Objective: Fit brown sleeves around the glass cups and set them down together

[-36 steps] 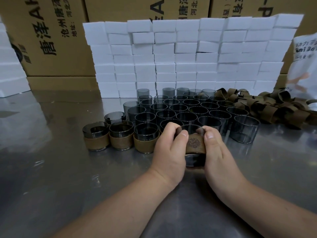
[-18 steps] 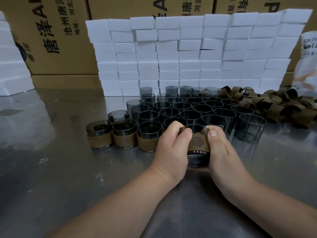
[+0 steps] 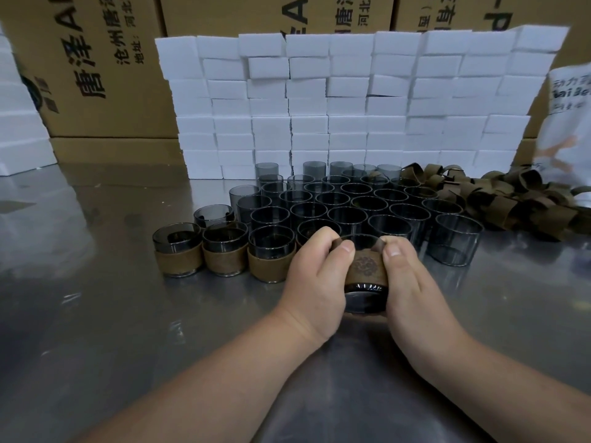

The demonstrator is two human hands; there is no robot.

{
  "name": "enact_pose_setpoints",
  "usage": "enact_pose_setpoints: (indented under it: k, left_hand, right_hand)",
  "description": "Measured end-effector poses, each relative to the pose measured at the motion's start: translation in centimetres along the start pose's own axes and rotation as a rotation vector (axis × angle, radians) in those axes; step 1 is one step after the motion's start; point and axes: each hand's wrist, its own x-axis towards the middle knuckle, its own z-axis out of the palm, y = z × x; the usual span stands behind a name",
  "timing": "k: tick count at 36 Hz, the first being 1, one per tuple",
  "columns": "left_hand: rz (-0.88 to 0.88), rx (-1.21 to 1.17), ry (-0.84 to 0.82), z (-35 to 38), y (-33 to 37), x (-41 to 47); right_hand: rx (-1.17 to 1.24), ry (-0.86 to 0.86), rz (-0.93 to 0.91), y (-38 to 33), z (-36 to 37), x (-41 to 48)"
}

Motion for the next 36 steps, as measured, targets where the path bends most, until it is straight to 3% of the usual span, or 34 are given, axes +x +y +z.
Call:
enact_pose_setpoints:
  k: [36]
  left_hand:
    - [0.035,0.057,0.025,0.1,0.26,-0.27]
  right_hand:
    - [-0.038,0.004,-0.022,-0.02,-0.13,-0.31]
